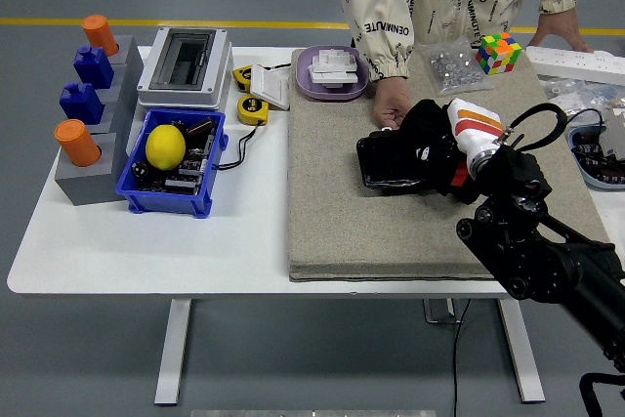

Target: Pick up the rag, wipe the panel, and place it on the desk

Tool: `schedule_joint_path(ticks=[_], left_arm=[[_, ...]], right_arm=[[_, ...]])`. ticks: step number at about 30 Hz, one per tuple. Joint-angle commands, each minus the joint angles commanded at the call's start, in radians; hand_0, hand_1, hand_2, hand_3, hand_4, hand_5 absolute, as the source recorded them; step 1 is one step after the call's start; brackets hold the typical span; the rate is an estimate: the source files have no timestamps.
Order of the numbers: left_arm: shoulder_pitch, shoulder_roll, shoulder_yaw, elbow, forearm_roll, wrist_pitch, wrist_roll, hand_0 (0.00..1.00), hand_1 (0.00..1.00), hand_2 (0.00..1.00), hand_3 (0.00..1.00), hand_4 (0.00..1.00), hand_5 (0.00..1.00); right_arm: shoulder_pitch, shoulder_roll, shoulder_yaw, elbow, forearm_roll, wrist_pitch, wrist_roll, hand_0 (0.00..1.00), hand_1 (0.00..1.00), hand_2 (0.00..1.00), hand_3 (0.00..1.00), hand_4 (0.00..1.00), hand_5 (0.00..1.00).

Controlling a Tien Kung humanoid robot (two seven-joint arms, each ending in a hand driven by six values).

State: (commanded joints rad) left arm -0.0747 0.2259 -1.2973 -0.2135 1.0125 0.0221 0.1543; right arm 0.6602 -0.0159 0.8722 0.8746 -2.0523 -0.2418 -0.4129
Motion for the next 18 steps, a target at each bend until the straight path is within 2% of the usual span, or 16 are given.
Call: schedule_joint_path(ticks=[4, 18], left_arm=[[0.0, 0.0, 0.001, 0.0, -0.001, 0.0, 0.0, 0.604, 0.636, 0.635, 0.56, 0.633, 0.442], [0.003, 0.004, 0.009, 0.0, -0.003, 0.0, 0.0, 0.604, 0.636, 0.635, 0.56, 0.632, 0.441]], right_arm=[[0.011, 0.015, -0.049, 0.01, 0.007, 0.002, -0.001, 0.245, 0.29, 0.345, 0.406, 0.945, 0.087], [0.049, 0.016, -0.214, 0.053, 0.032, 0.006, -0.003, 0.245, 0.29, 0.345, 0.406, 0.945, 0.087]])
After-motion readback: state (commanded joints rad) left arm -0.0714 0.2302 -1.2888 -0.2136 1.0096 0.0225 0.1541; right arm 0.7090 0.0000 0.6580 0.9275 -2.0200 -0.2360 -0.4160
